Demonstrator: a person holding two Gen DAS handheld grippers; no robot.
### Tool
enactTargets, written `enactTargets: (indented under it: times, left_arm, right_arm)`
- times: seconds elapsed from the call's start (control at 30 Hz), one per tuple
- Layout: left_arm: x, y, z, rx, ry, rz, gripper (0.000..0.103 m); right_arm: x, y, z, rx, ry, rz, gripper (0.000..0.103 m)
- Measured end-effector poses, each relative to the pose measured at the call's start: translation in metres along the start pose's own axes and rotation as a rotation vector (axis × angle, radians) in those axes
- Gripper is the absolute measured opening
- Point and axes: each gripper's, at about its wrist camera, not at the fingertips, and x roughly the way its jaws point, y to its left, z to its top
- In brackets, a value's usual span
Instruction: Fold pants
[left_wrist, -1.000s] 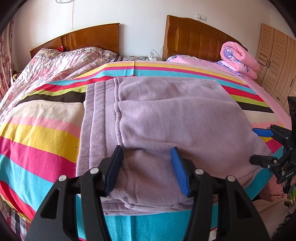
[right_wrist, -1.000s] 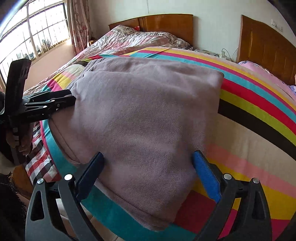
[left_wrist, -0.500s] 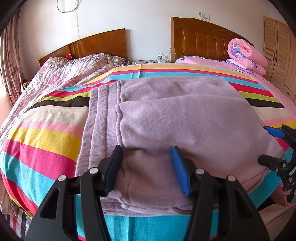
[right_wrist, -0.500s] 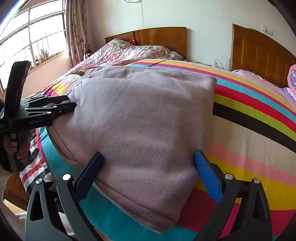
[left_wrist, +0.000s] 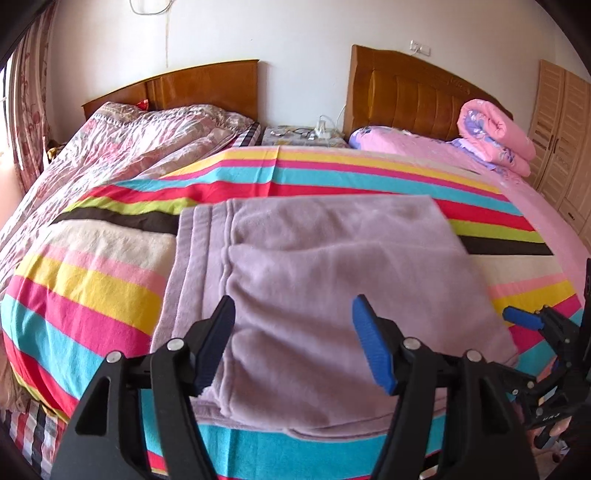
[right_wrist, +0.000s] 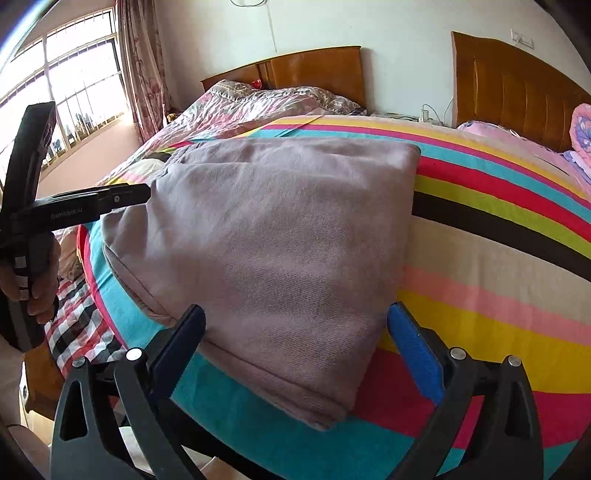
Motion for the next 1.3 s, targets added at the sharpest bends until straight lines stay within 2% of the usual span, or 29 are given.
enactTargets:
  times: [0.03,0.1,0.17,0.2,0.27,0.33,0.4,0.47,0.53,0.6,0.63,0.7,0.8,0.87,0.93,0.97,1.03,1.07,1.1,1.17,1.23,1.3]
  left_arm:
    - [0.004,-0.005,0.012,0.033,0.004,-0.007,0.082]
    - [0.028,-0.01,0.034,0.078,0.056,-0.001,0.083]
    - [0.054,0.0,0.049,0.053,0.108,0.016,0.082]
    - [0.062,0.01,0.052,0.027,0.12,0.015,0.081]
    - [0.074,0.029,0.052,-0.003,0.154,-0.046,0.081]
    - [0.088,0.044,0.046,0.007,0.195,-0.011,0.081]
    - [0.095,0.056,0.04,0.01,0.207,-0.044,0.081]
    - [0.095,0.061,0.037,0.026,0.193,-0.071,0.082]
    - [0.093,0.061,0.035,0.045,0.19,-0.075,0.082]
    - [0.091,0.063,0.035,0.043,0.193,-0.083,0.082]
    - [0.09,0.065,0.035,0.042,0.194,-0.088,0.082]
    - [0.087,0.07,0.033,0.047,0.2,-0.09,0.083]
    - [0.074,0.081,0.034,0.035,0.185,-0.098,0.083]
    - [0.064,0.084,0.039,0.052,0.168,-0.059,0.083]
    - [0.058,0.086,0.046,0.055,0.152,-0.054,0.083]
    - [0.056,0.085,0.05,0.057,0.145,-0.058,0.083]
    - [0.055,0.083,0.056,0.072,0.14,-0.048,0.083]
    - [0.056,0.082,0.058,0.078,0.143,-0.042,0.083]
    - [0.058,0.082,0.06,0.081,0.147,-0.037,0.083]
    - [0.062,0.081,0.064,0.087,0.156,-0.019,0.083]
    - [0.064,0.073,0.07,0.103,0.154,-0.012,0.083]
    - [0.065,0.06,0.077,0.129,0.135,-0.048,0.083]
  right_arm:
    - [-0.002,0.007,0.004,-0.019,-0.018,0.021,0.096]
    - [0.004,0.031,0.013,-0.075,-0.016,0.116,0.096]
    - [0.02,0.061,0.018,-0.163,0.016,0.192,0.096]
    - [0.028,0.076,0.02,-0.211,0.021,0.215,0.096]
    - [0.045,0.098,0.018,-0.285,0.053,0.256,0.096]
    - [0.052,0.111,0.008,-0.35,0.078,0.29,0.099]
    - [0.047,0.115,0.001,-0.42,0.067,0.317,0.099]
    - [0.041,0.114,0.008,-0.397,0.048,0.345,0.099]
    - [0.035,0.12,0.017,-0.364,0.011,0.416,0.099]
    - [0.042,0.135,0.025,-0.384,0.0,0.439,0.099]
    - [0.049,0.144,0.026,-0.404,0.013,0.442,0.099]
    - [0.066,0.16,0.018,-0.434,0.094,0.502,0.099]
    - [0.063,0.17,0.013,-0.508,0.07,0.465,0.099]
    - [0.06,0.17,0.029,-0.459,0.035,0.499,0.099]
    - [0.062,0.178,0.044,-0.435,-0.005,0.537,0.099]
    - [0.068,0.184,0.045,-0.434,0.005,0.549,0.099]
    - [0.091,0.2,0.04,-0.452,0.104,0.576,0.099]
    - [0.095,0.204,0.036,-0.478,0.119,0.547,0.099]
    - [0.088,0.206,0.035,-0.501,0.105,0.552,0.099]
    - [0.075,0.198,0.04,-0.481,0.113,0.58,0.098]
    - [0.056,0.175,0.049,-0.415,0.082,0.583,0.096]
    - [0.043,0.146,0.058,-0.347,0.058,0.516,0.097]
